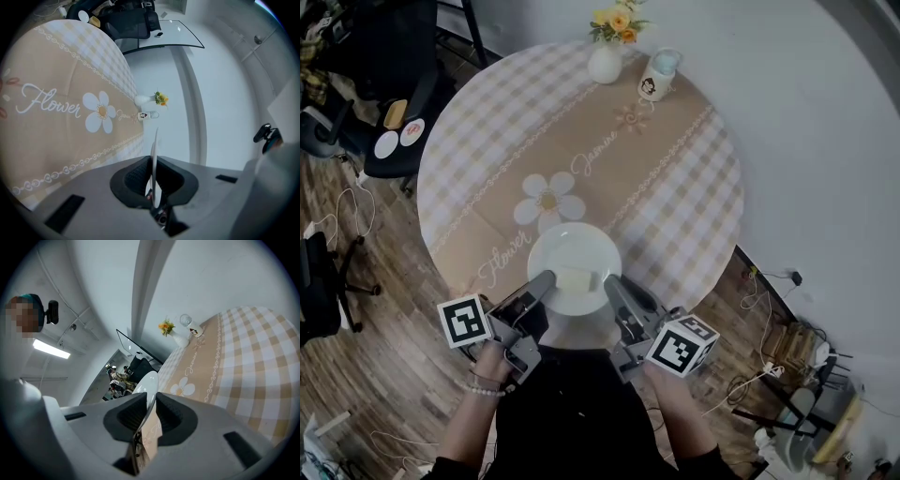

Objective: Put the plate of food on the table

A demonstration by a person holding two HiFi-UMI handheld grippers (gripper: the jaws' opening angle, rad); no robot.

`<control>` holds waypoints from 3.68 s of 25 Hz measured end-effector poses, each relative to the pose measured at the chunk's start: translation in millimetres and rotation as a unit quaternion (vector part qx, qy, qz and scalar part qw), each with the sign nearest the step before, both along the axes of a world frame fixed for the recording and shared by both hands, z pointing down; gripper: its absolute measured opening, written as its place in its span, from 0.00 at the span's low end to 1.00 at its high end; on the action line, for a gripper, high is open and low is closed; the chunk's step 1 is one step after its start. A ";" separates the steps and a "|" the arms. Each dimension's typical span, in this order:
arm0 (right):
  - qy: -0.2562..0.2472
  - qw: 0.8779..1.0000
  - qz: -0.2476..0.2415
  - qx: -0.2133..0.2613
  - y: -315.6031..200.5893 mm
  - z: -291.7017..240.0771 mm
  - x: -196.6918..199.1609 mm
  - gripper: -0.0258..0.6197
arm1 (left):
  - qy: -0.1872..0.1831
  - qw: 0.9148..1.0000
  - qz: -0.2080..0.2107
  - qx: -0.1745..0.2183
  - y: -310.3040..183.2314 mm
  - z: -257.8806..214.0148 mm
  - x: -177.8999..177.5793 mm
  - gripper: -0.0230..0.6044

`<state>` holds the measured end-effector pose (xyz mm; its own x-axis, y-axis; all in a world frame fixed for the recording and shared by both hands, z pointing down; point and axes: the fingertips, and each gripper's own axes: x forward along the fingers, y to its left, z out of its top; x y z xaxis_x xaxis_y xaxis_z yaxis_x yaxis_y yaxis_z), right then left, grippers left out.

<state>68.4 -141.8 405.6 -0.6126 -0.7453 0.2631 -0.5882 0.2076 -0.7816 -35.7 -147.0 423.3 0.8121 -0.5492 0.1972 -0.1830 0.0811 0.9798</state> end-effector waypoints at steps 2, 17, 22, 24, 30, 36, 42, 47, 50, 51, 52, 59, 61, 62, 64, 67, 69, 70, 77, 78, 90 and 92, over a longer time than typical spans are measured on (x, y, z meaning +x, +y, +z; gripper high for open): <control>-0.001 1.000 -0.002 -0.006 -4.0 6.9 -0.1 0.10 | -0.005 1.000 0.002 -0.003 -3.9 6.6 -0.2 0.06; 0.009 0.998 -0.003 -0.060 -18.9 71.9 7.8 0.10 | -0.003 0.999 0.018 -0.045 -22.4 64.7 11.4 0.06; 0.019 0.997 0.004 -0.077 -23.6 92.2 11.6 0.10 | 0.001 0.998 0.029 -0.054 -29.5 83.1 16.3 0.06; 0.022 0.996 0.008 -0.084 -25.3 100.8 14.5 0.10 | 0.002 0.998 0.031 -0.056 -31.8 90.8 19.7 0.06; 0.033 0.994 0.008 -0.105 -31.6 125.6 17.6 0.10 | 0.003 0.997 0.032 -0.066 -38.3 116.4 23.0 0.06; 0.036 0.991 0.006 -0.125 -38.3 147.5 19.4 0.10 | -0.005 0.997 0.026 -0.068 -46.7 137.6 23.6 0.06; 0.042 0.989 0.004 -0.143 -40.7 167.8 21.7 0.10 | -0.023 0.997 0.028 -0.073 -50.6 155.4 25.0 0.06; 0.053 0.986 -0.001 -0.156 -41.6 180.4 22.2 0.11 | -0.032 0.996 0.028 -0.082 -51.9 165.4 26.1 0.06; 0.060 0.985 -0.003 -0.161 -42.2 186.4 24.0 0.11 | -0.035 0.995 0.029 -0.084 -52.6 172.1 27.5 0.06; 0.062 0.985 -0.003 -0.162 -42.6 188.2 24.1 0.11 | -0.036 0.995 0.029 -0.086 -53.1 173.9 27.7 0.06; 0.065 0.984 -0.003 -0.164 -43.0 189.9 24.0 0.11 | -0.037 0.995 0.028 -0.087 -53.6 175.6 27.8 0.06; 0.099 0.980 -0.032 -0.167 -42.2 193.6 22.3 0.18 | -0.043 0.994 0.029 -0.093 -56.2 182.2 31.1 0.06; 0.116 0.979 -0.048 -0.161 -35.3 192.7 16.3 0.22 | -0.043 0.994 0.030 -0.093 -51.1 183.6 28.3 0.06; 0.127 0.978 -0.054 -0.157 -31.6 192.4 13.8 0.23 | -0.043 0.994 0.030 -0.092 -48.5 183.9 26.7 0.06; 0.148 0.975 -0.065 -0.152 -28.2 192.0 13.8 0.24 | -0.043 0.994 0.030 -0.093 -48.1 183.8 27.1 0.06; 0.182 0.970 -0.083 -0.142 -29.5 190.4 19.7 0.24 | -0.043 0.994 0.030 -0.096 -55.1 183.4 33.6 0.06; 0.205 0.966 -0.095 -0.128 -27.9 187.4 20.2 0.25 | -0.044 0.994 0.029 -0.097 -56.6 183.4 34.8 0.06; 0.214 0.965 -0.100 -0.118 -26.9 185.0 19.5 0.26 | -0.044 0.994 0.029 -0.097 -56.6 183.4 34.6 0.06; 0.234 0.962 -0.105 -0.096 -23.2 175.0 20.0 0.28 | -0.037 0.994 0.031 -0.096 -56.2 182.9 35.5 0.06; 0.221 0.965 -0.096 -0.107 -22.0 176.2 22.6 0.28 | -0.037 0.994 0.028 -0.097 -56.4 183.2 35.1 0.06; 0.406 0.878 -0.246 0.061 0.2 146.9 -3.7 0.26 | -0.045 0.994 0.026 -0.099 -56.9 184.7 34.8 0.06; 0.461 0.831 -0.293 0.102 6.8 145.7 -15.2 0.26 | -0.048 0.994 0.026 -0.099 -56.8 184.5 34.9 0.06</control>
<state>53.2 -135.0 551.3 -0.4943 -0.4767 0.7270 -0.6681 0.7433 0.0332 -0.8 -203.8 607.8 0.8105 -0.4496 0.3755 -0.2840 0.2591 0.9232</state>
